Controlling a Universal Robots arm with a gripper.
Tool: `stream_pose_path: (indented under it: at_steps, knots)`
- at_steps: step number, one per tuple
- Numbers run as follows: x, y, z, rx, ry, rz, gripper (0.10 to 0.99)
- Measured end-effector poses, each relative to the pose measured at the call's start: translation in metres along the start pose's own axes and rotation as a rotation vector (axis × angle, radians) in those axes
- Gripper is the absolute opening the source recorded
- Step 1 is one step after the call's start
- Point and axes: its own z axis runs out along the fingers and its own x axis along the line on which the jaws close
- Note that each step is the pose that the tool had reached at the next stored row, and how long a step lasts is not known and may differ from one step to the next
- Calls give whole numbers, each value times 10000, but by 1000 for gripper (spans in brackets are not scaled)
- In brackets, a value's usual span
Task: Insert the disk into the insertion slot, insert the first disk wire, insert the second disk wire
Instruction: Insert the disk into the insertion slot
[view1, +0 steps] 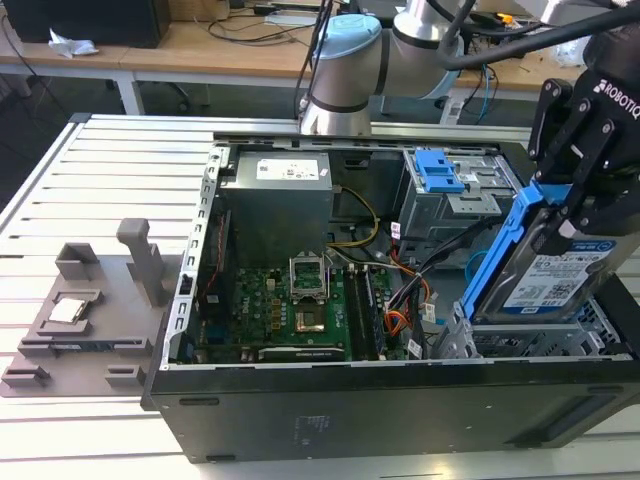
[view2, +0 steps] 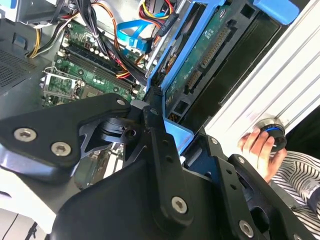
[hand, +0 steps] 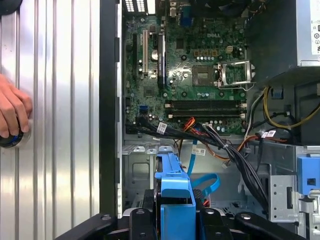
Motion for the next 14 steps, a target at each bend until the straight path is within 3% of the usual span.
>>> stream_pose_path:
  at_steps: [14]
  knots:
    - [-5, -10, 229, -12, 0, 0, 365]
